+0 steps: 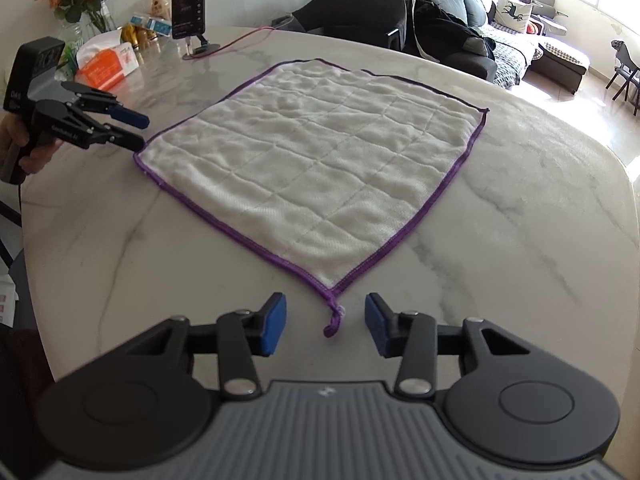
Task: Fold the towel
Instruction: 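Close the right gripper on the towel corner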
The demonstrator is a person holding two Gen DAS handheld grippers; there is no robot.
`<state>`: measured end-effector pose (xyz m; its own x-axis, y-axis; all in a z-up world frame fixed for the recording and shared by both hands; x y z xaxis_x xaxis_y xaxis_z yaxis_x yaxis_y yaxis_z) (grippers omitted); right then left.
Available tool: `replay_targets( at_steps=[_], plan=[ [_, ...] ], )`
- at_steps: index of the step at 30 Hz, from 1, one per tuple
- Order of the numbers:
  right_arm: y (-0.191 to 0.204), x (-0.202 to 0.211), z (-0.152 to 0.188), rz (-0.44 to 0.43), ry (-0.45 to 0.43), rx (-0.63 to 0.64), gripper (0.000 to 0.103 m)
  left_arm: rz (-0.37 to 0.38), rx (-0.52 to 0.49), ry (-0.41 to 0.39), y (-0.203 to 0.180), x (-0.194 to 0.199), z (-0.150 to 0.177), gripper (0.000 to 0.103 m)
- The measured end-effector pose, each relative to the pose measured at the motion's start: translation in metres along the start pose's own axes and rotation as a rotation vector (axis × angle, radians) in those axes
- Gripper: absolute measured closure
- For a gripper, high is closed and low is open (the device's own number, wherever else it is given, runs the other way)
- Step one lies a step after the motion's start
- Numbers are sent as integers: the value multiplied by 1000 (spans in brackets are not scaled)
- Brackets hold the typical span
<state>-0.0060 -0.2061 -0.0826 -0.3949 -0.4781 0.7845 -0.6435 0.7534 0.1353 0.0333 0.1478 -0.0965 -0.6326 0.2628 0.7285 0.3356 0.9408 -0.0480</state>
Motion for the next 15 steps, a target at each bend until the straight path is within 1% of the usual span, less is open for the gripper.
replay_targets(
  at_steps=[1, 2, 4, 6, 8, 9, 10, 11, 15],
  plan=[
    [0, 0, 0, 3, 3, 2, 71, -13, 20, -7, 2, 1, 1, 42],
    [0, 0, 0, 5, 8, 7, 76, -31, 36, -14, 4, 2, 2, 42],
    [0, 0, -1, 5, 20, 13, 82, -71, 50, -25, 6, 3, 4, 42],
    [2, 1, -4, 10, 21, 23, 89, -115, 38, -26, 5, 4, 5, 42],
    [5, 2, -8, 18, 17, 34, 99, -158, 18, -20, 2, 4, 6, 41],
    [6, 3, -11, 22, 16, 40, 99, -180, 14, -17, 2, 4, 6, 39],
    [8, 4, -13, 26, 14, 45, 99, -205, 16, -14, 2, 4, 7, 33],
    [9, 5, -15, 30, 13, 51, 99, -230, 17, -10, 2, 4, 7, 30],
    [14, 8, -24, 47, 7, 73, 99, -267, 52, 2, 4, 5, 5, 30]
  ],
)
Point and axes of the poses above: each gripper's, at about its wrist camera, not at the fingertips, and x roughly against the way its jaws point, y to its left, z to its underside, the point moved 7 cm from there along -x, roughly the way its jaws point, and after that the axes turned 4 degrees about -z, right-handed, at the moved point
